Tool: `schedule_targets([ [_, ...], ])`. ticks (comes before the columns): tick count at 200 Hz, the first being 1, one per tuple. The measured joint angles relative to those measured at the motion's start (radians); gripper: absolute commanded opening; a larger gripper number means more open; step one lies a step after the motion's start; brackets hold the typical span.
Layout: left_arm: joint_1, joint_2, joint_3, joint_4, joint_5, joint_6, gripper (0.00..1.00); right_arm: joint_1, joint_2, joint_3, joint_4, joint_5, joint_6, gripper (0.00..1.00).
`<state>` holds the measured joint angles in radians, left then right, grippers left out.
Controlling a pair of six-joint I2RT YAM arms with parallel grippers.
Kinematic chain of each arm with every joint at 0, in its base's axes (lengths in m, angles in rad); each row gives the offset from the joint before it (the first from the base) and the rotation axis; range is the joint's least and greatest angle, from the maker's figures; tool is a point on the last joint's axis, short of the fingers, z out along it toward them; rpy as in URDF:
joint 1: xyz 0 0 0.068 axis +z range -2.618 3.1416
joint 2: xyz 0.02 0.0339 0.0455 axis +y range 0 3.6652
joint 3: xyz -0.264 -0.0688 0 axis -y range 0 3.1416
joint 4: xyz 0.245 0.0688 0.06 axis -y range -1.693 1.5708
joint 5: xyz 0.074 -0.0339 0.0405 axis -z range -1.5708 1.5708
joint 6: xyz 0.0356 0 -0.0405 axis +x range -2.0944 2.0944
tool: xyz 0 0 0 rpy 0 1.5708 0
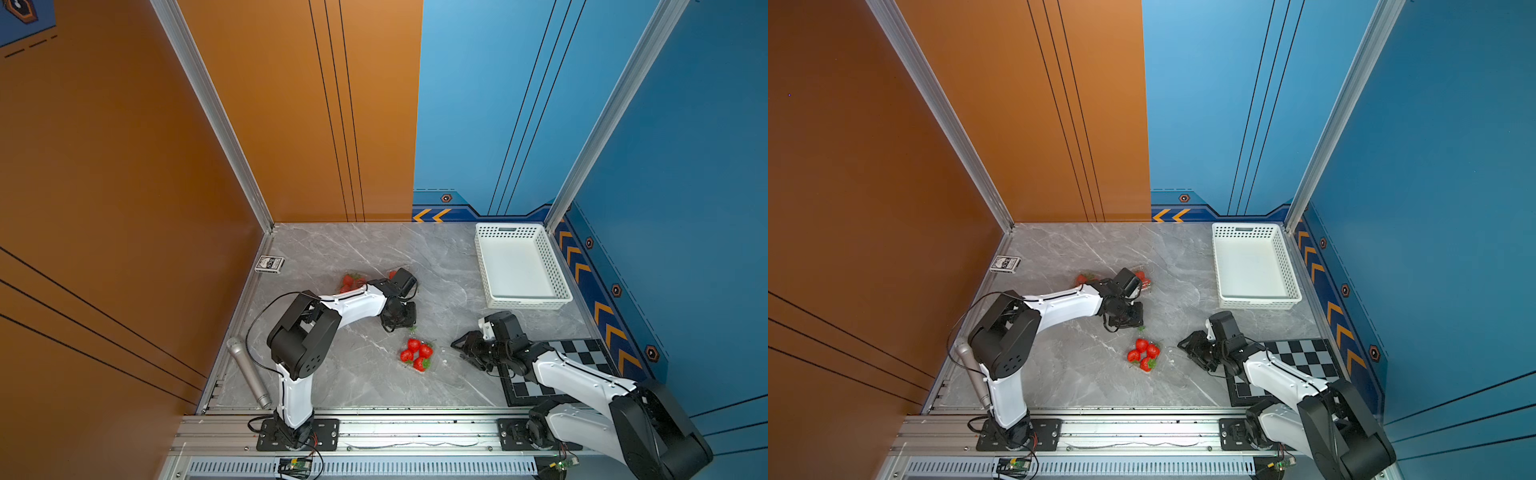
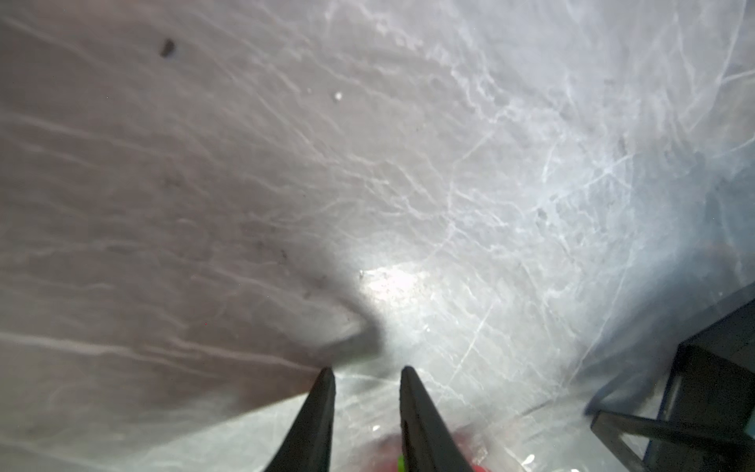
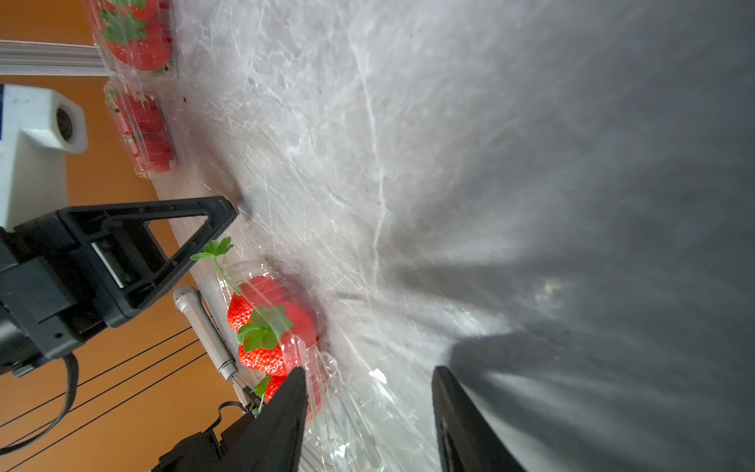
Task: Pack strawberries into containers
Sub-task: Adjust the packing box at the center of the board.
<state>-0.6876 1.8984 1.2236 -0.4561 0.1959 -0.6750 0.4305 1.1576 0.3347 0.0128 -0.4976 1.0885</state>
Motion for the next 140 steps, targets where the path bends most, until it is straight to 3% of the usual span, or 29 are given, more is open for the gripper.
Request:
schedule_targets([
  [140, -0.024, -0.051, -0.031, -0.003, 0.097, 0.044, 0.29, 0.001, 0.033, 0.001, 0.025, 0.000, 0.000, 0.52],
])
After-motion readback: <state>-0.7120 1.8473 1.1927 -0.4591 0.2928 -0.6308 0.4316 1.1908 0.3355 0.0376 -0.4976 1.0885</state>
